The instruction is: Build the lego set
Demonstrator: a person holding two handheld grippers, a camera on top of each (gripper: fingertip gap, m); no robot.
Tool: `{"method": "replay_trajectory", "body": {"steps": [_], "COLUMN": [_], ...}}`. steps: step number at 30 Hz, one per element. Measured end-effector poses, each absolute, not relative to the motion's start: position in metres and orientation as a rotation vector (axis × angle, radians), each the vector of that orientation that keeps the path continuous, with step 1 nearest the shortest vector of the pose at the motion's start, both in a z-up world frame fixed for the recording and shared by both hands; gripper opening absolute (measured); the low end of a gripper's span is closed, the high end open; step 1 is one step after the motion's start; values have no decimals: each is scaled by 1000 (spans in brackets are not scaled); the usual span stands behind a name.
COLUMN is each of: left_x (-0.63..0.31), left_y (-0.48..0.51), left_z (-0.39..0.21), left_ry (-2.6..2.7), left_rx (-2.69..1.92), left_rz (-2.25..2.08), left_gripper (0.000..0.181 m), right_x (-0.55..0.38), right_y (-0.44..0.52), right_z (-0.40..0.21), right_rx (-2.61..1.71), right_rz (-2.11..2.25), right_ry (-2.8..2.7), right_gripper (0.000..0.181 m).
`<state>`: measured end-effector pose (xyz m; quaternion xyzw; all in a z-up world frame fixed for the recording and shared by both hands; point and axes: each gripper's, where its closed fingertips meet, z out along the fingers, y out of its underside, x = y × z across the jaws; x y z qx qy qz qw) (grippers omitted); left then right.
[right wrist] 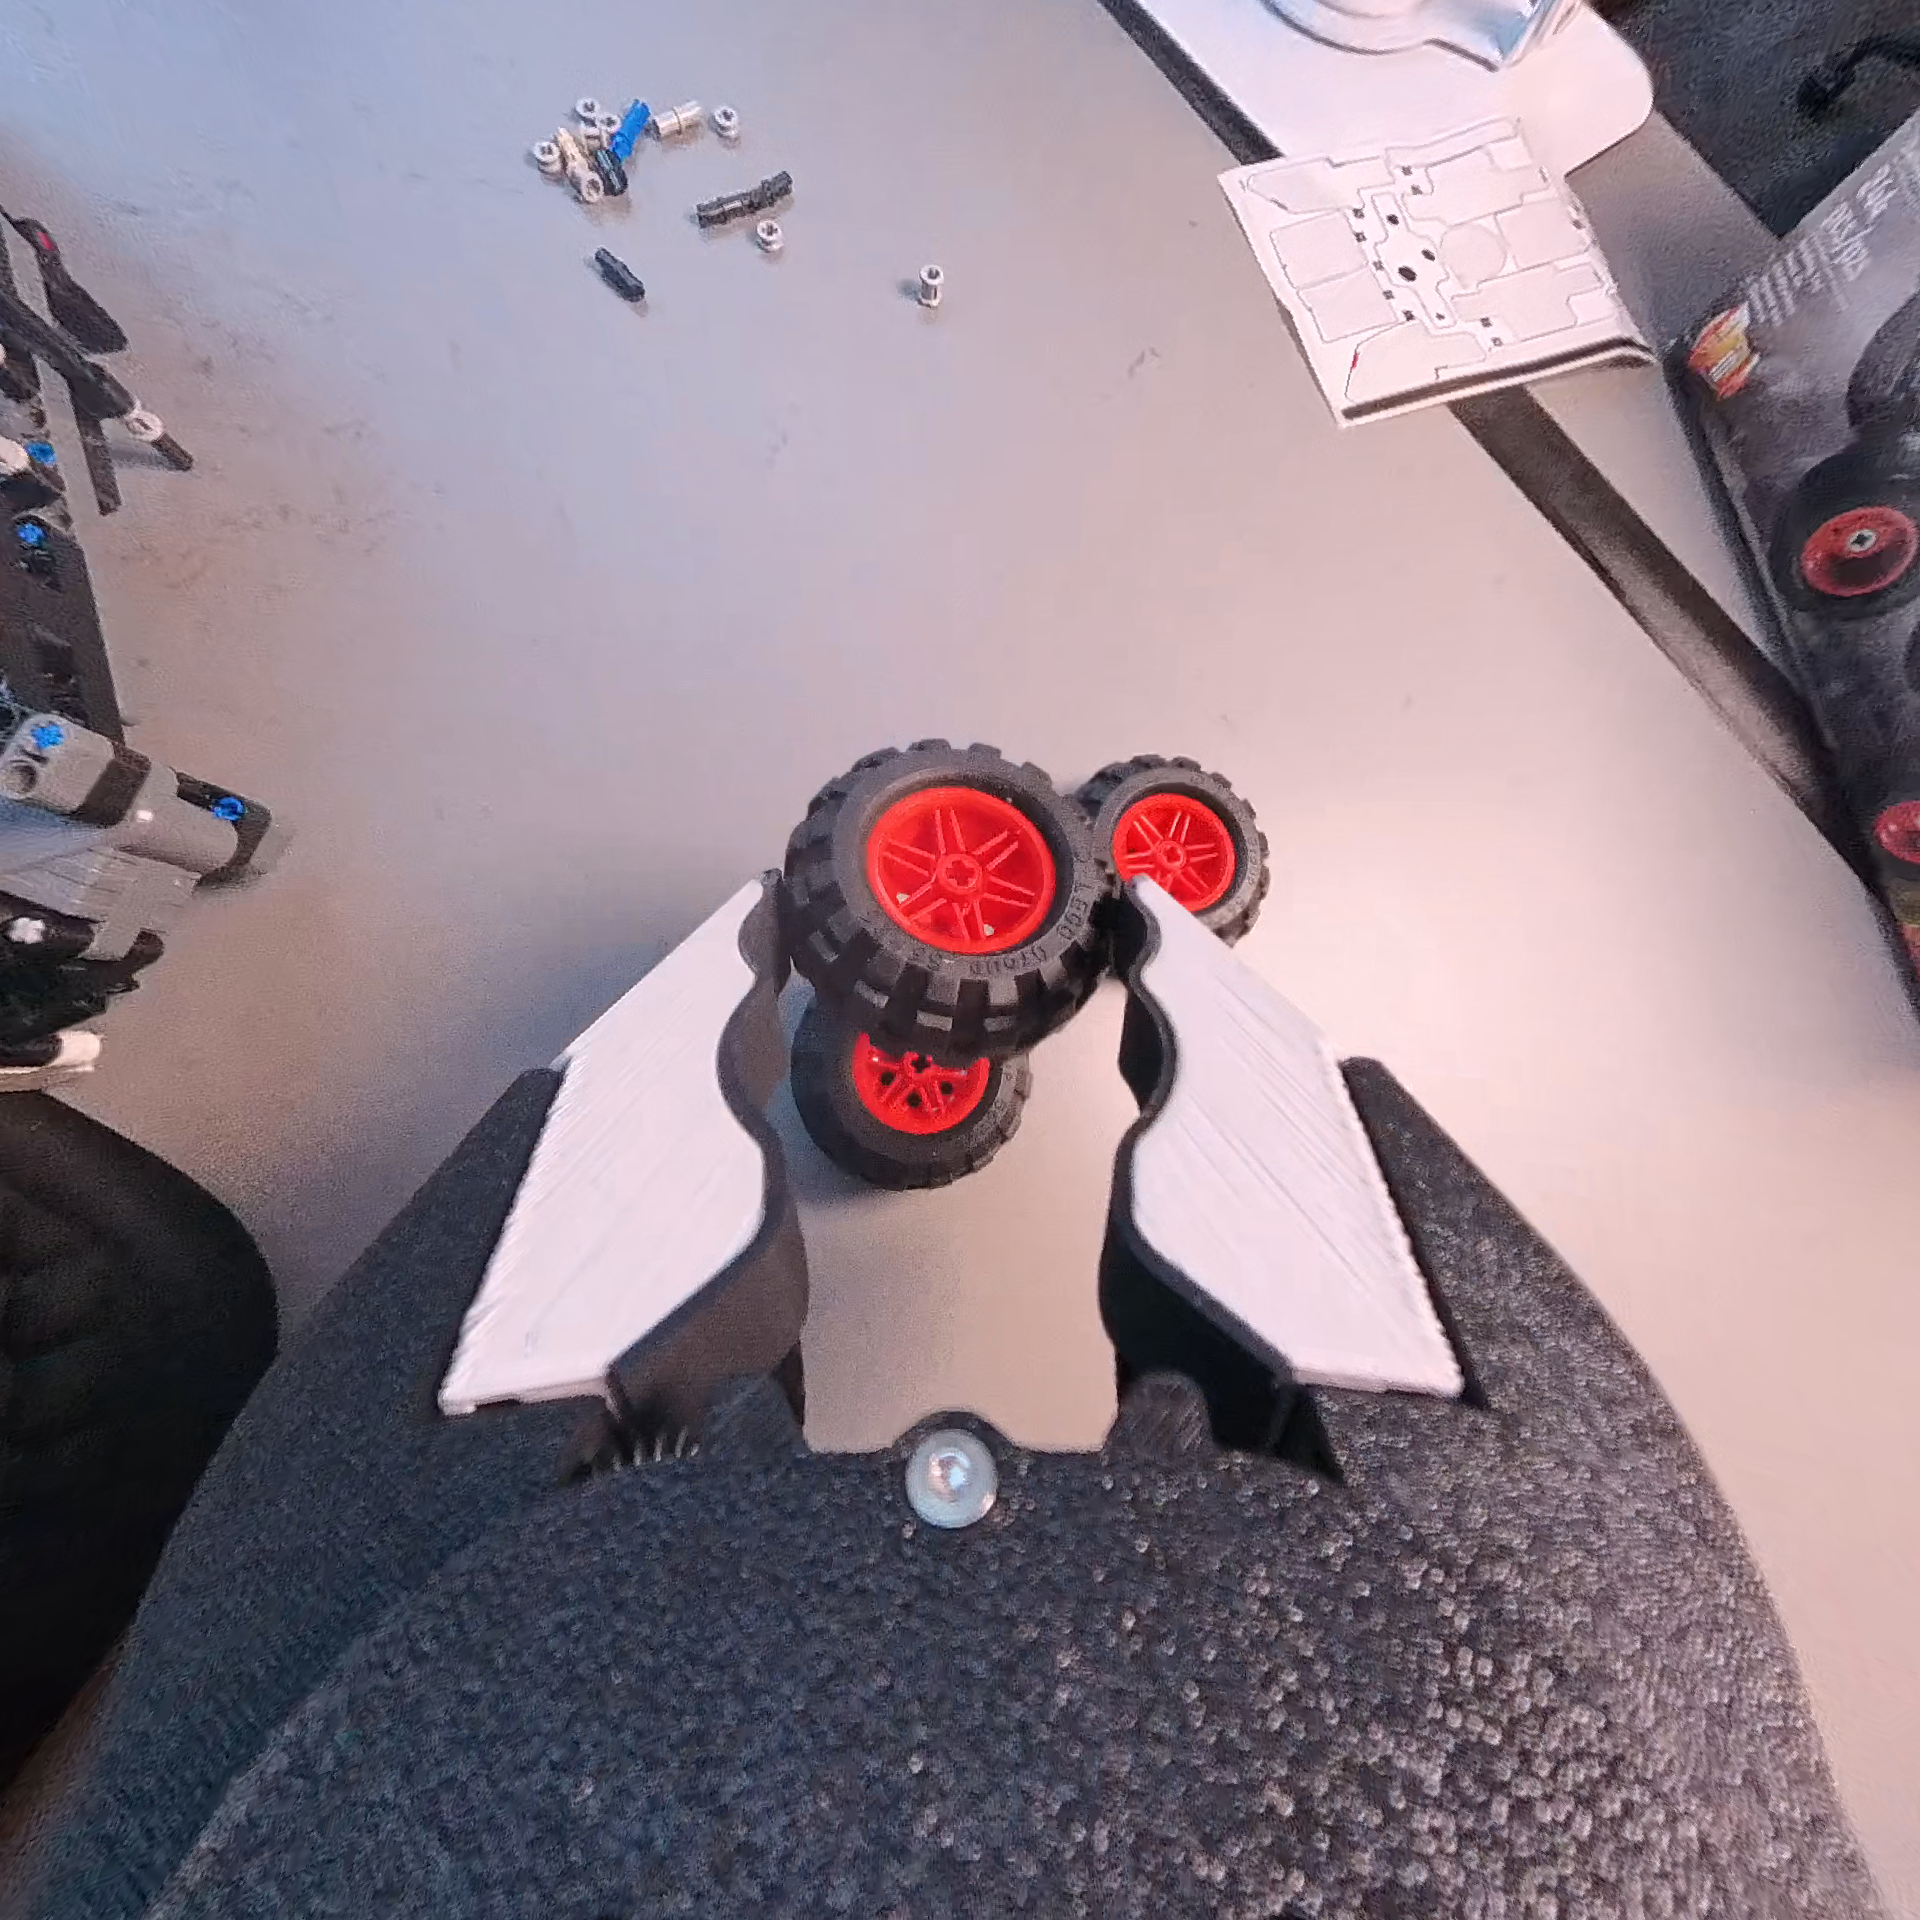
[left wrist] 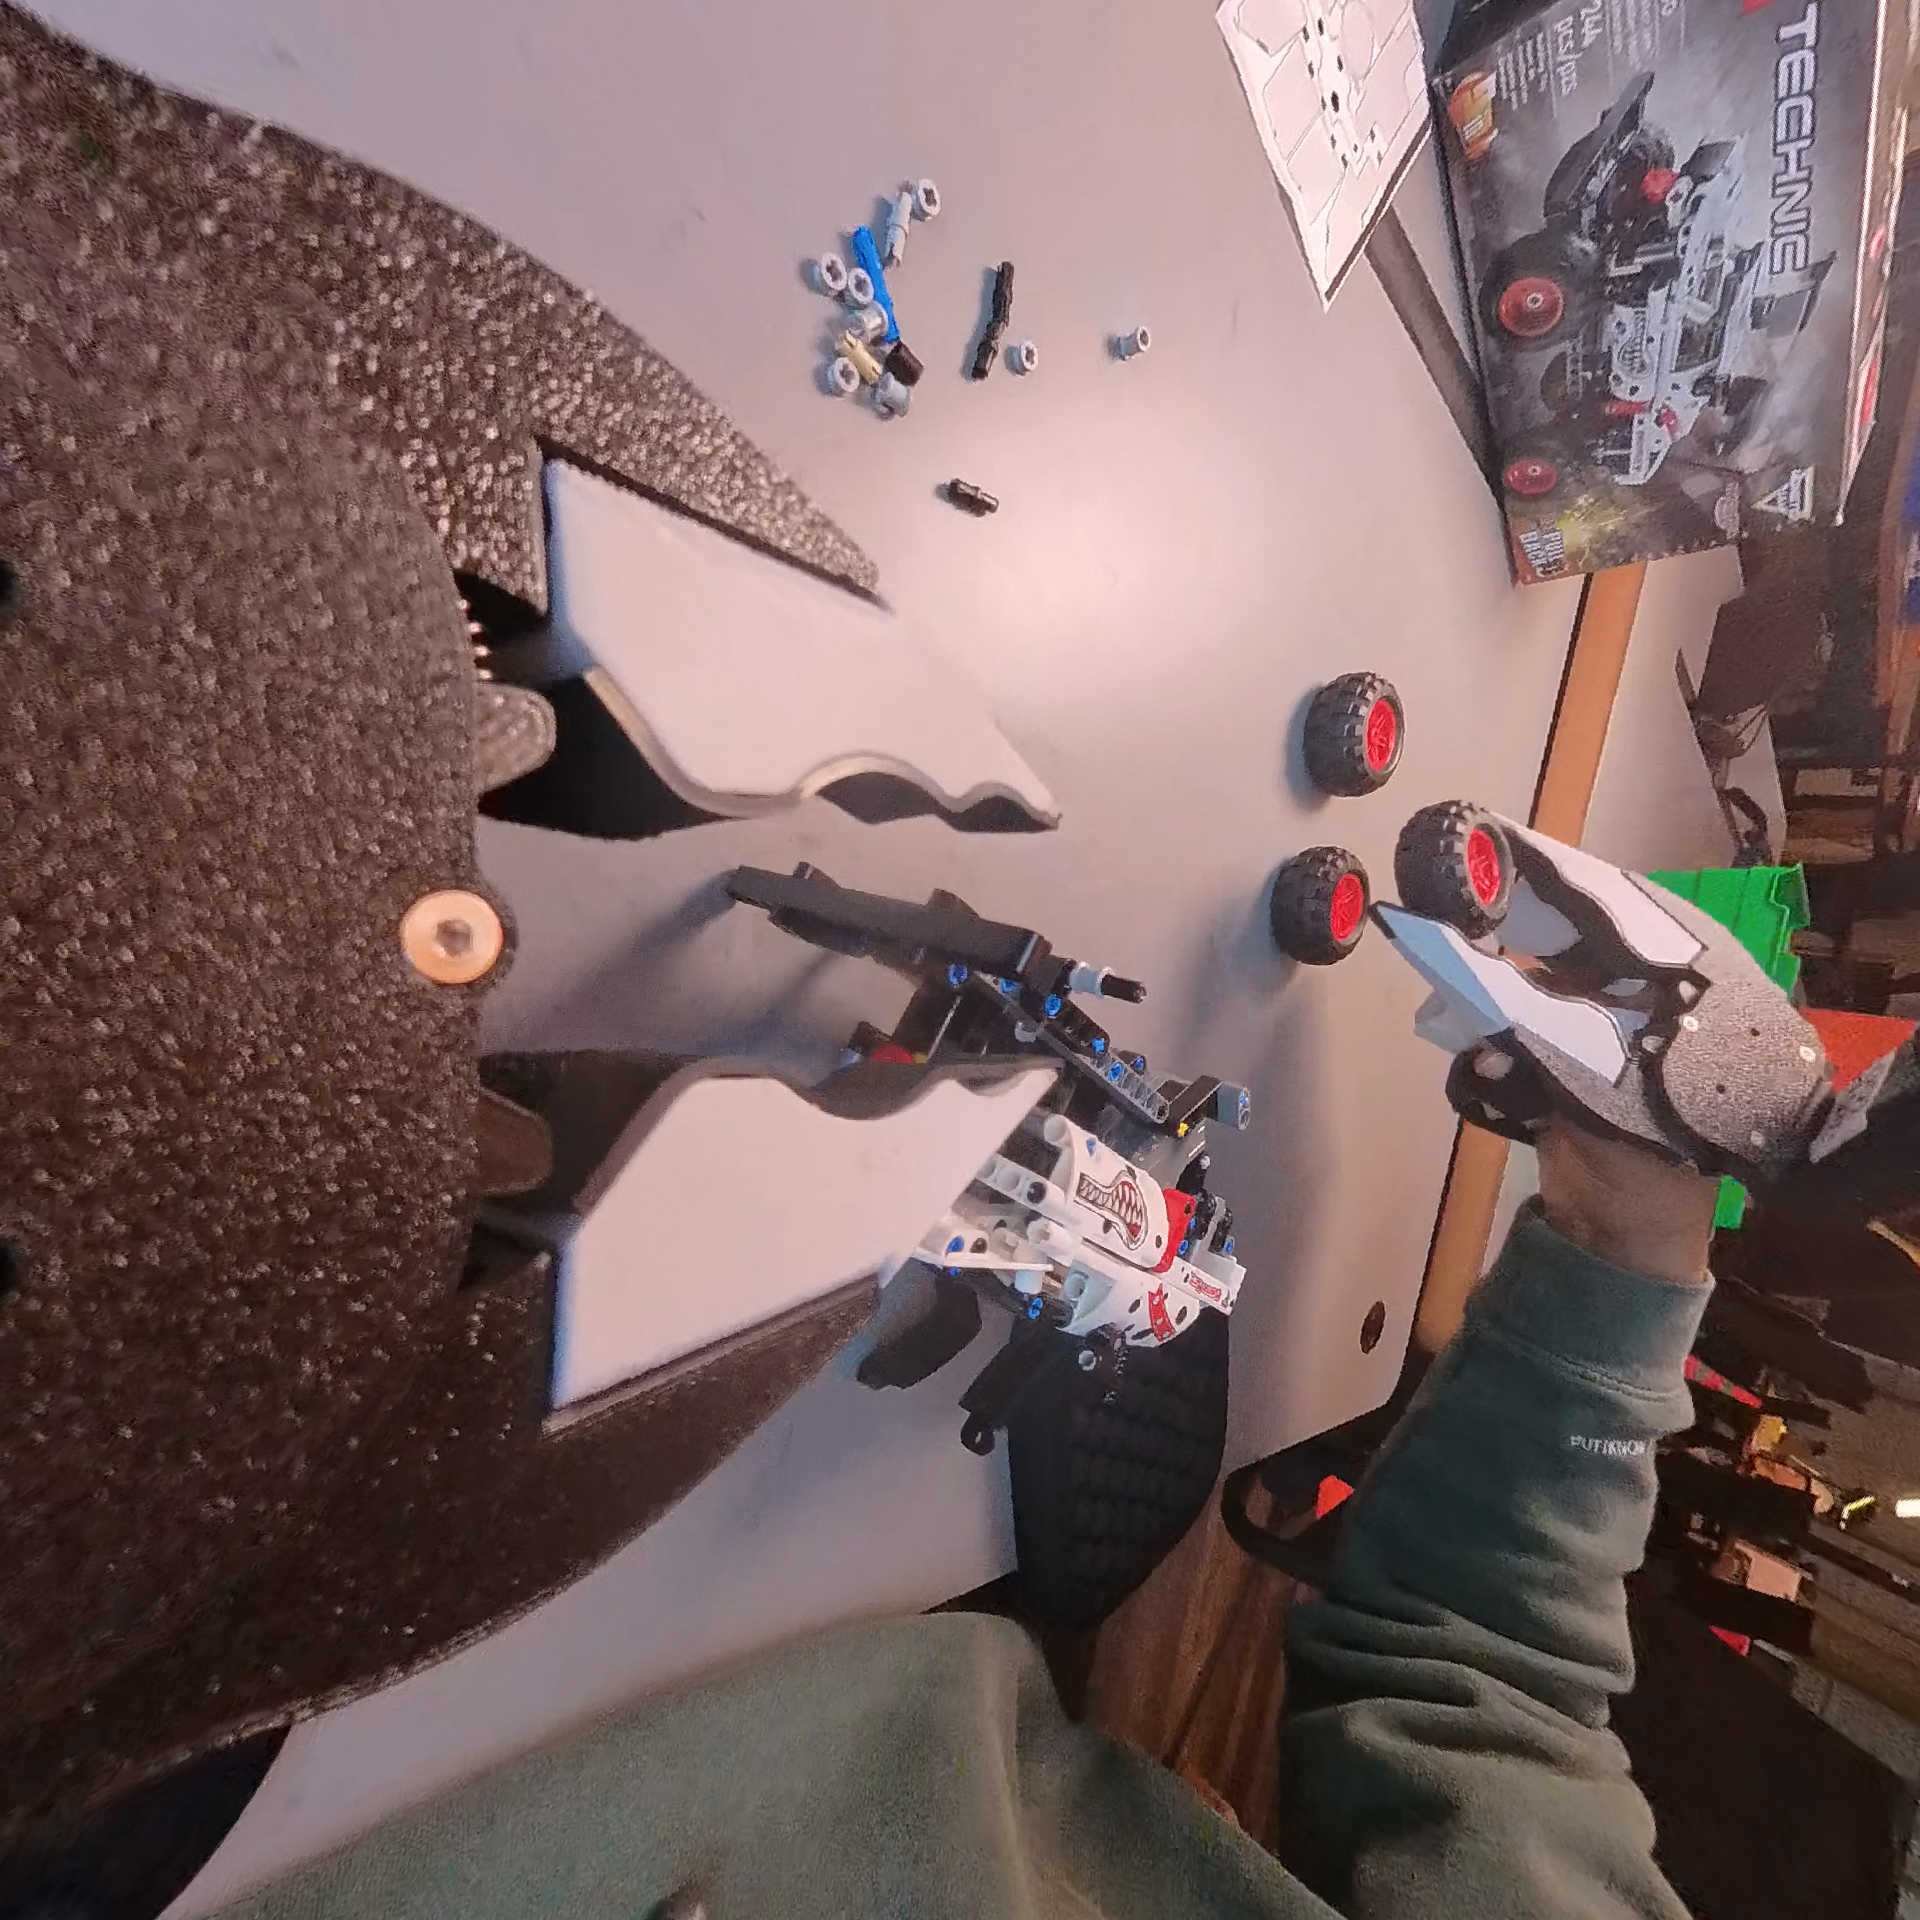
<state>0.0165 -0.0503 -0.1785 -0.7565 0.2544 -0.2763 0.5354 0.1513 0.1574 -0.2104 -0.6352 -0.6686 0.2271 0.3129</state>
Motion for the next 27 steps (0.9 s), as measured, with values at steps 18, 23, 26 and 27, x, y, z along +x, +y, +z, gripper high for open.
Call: {"method": "replay_trajectory", "body": {"steps": [18, 23, 26, 27], "left_x": [23, 18, 11, 8], "left_y": [-48, -47, -46, -44], "left_z": [-162, -168, -179, -184], "left_ry": [353, 320, 299, 293], "left_rx": [-1897, -1909, -1947, -1967], "left_rz": [-980, -992, -959, -930], "left_gripper": [15, 15, 15, 14], "right_x": [215, 214, 218, 219], "right_y": [200, 201, 207, 209], "right_z": [-265, -268, -266, -261], "right_rx": [-1829, -1854, -1857, -1851], "right_rz": [545, 578, 515, 493], "right_ry": [-1661, -1658, -1641, -1624], "right_gripper": [64, 65, 85, 88]}}
